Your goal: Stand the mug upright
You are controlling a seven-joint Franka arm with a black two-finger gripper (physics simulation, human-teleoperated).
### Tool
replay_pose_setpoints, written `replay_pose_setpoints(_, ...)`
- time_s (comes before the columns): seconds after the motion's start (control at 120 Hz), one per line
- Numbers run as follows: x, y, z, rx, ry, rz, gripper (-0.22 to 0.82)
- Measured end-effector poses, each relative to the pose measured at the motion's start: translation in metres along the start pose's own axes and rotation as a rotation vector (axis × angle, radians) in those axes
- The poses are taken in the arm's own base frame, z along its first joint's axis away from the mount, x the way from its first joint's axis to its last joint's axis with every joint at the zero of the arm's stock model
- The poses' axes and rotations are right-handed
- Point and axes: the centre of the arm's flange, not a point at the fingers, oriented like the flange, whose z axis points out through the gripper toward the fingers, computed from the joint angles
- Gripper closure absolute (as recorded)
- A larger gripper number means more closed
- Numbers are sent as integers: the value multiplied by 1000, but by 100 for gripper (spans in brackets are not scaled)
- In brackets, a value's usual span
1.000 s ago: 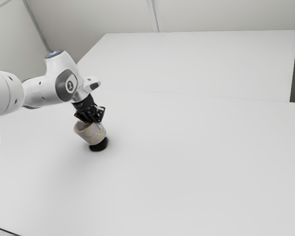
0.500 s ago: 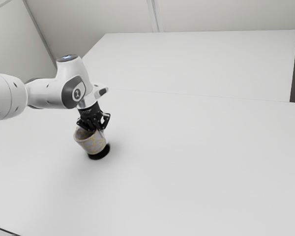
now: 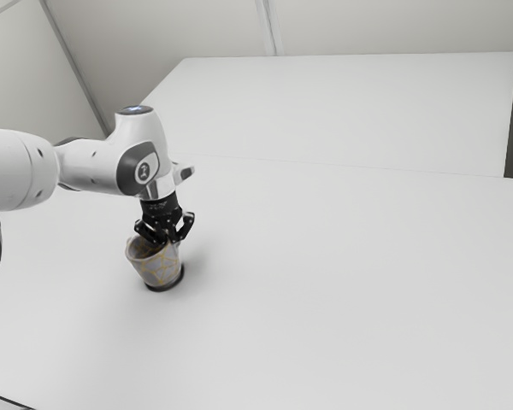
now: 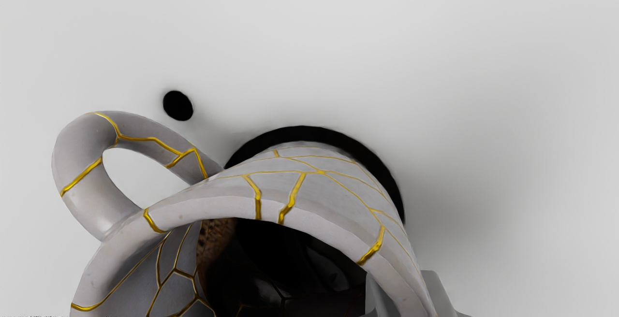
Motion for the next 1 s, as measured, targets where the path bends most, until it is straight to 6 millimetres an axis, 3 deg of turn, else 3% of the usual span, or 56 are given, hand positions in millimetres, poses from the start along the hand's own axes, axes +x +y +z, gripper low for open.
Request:
replay_pose_setpoints(0.042,0,1,0,7,3,-2,77)
replay_pose_setpoints(0.2,3,9,-9,18,22,2,42)
replay_pose_setpoints(0.292,5,10,-16,17,28,-2,27)
replay_pose_setpoints(0.542,5,7,-35,1,39,-9,8)
replay_pose_setpoints(0.742,15,5,-92,-36,88,33,3)
replay_pose_setpoints(0.925,22,-4,-171,-65,172,137,1)
replay_pose_setpoints(1.0,22,-18,-193,-71,181,169,1)
